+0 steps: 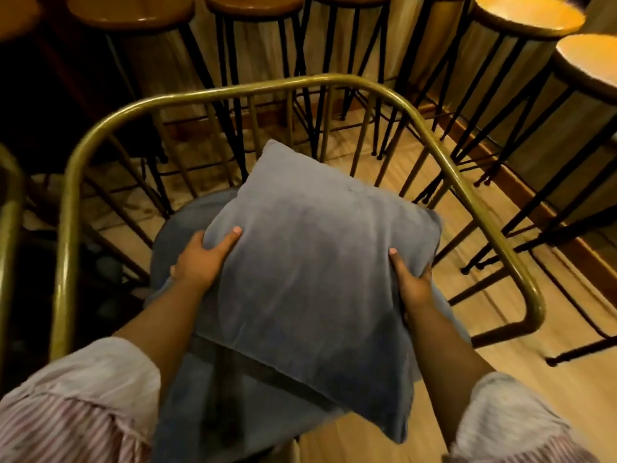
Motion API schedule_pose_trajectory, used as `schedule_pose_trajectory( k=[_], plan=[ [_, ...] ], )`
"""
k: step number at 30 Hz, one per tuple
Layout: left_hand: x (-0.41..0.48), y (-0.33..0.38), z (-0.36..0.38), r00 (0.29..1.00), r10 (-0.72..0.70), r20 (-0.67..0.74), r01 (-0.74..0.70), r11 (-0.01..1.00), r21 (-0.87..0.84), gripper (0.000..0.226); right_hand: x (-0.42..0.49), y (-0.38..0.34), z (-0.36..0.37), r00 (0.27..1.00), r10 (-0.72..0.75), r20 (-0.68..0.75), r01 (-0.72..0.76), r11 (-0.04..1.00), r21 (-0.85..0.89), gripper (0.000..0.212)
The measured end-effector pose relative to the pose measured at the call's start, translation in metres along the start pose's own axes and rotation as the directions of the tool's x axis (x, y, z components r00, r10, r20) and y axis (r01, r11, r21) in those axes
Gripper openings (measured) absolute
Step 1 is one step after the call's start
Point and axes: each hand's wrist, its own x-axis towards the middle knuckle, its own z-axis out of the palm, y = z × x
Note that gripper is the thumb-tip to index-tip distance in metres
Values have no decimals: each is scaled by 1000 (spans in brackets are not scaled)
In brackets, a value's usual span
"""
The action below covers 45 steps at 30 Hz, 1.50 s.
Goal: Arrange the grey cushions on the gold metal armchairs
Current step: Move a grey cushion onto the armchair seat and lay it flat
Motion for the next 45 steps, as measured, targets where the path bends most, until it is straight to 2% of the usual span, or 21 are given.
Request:
schedule_pose_trajectory(
  k=[3,6,8,10,13,15,17,19,23,25,28,31,34,36,39,42,45],
  plan=[
    [-39,-21,-5,996,-66,-58,59,991,-124,83,-5,0,-7,997,-63,37,64,997,-40,136],
    [-62,-36,-12,994,-86,-65,68,968,-243,50,-9,-10,-7,984,-160,83,167,982,-86,122],
    [-72,-51,-19,995,-78,-57,61,967,-248,38,-10,-23,-1,974,-198,114,215,962,-167,106],
    [-77,-69,-23,995,-88,-42,78,977,-198,42,-4,-34,7,959,-225,172,262,937,-232,100],
    [-82,-91,-23,979,-199,34,201,974,-101,49,2,-47,21,917,-232,324,334,891,-308,105],
    [-79,-101,-20,951,-286,117,294,954,-62,71,8,-49,28,887,-160,432,349,846,-403,100],
    [-72,-99,-17,913,-370,172,382,923,-46,89,16,-46,26,876,-66,477,323,815,-480,92],
    [-65,-91,-9,885,-426,187,448,889,-94,94,19,-42,21,880,2,476,270,821,-503,88],
    [-58,-84,10,917,-316,243,382,868,-316,95,21,-39,20,892,22,451,239,824,-513,87],
    [-62,-85,14,926,-311,214,364,885,-291,93,22,-42,21,905,28,424,204,846,-493,91],
    [-67,-82,10,929,-322,185,362,896,-258,105,25,-46,19,906,41,422,186,856,-482,97],
    [-73,-81,6,923,-329,198,368,906,-210,104,23,-53,16,901,28,433,196,864,-464,98],
    [-88,-85,9,913,-338,228,383,903,-195,117,20,-65,18,898,37,438,198,855,-479,106],
    [-94,-91,16,909,-352,222,396,896,-199,111,20,-69,17,899,56,434,195,837,-512,109],
    [-93,-96,23,906,-360,224,401,900,-171,95,20,-60,11,902,72,425,206,793,-573,104],
    [-87,-89,30,893,-339,297,397,903,-163,114,20,-42,10,920,9,391,250,756,-605,88],
    [-86,-85,33,887,-342,309,402,902,-158,118,17,-27,14,935,-48,352,282,702,-654,79]
  ],
)
